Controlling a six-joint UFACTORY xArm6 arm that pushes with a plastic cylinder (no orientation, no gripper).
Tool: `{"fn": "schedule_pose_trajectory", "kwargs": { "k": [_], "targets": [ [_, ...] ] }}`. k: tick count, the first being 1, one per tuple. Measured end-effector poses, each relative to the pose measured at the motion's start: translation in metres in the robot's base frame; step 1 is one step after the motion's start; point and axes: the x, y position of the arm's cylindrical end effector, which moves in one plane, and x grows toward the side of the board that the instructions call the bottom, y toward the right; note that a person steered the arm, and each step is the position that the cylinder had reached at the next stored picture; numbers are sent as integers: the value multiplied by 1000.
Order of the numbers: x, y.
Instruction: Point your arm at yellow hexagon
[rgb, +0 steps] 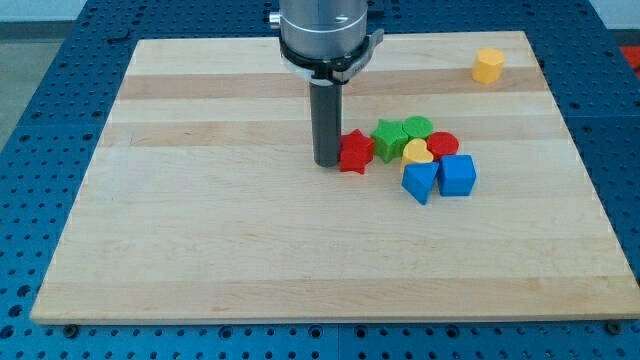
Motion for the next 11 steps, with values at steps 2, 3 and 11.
{"fn": "schedule_pose_trajectory", "kwargs": {
  "k": [2, 3, 11],
  "targets": [
    [-21, -60],
    [-66, -71],
    [-163, 290]
  ]
}}
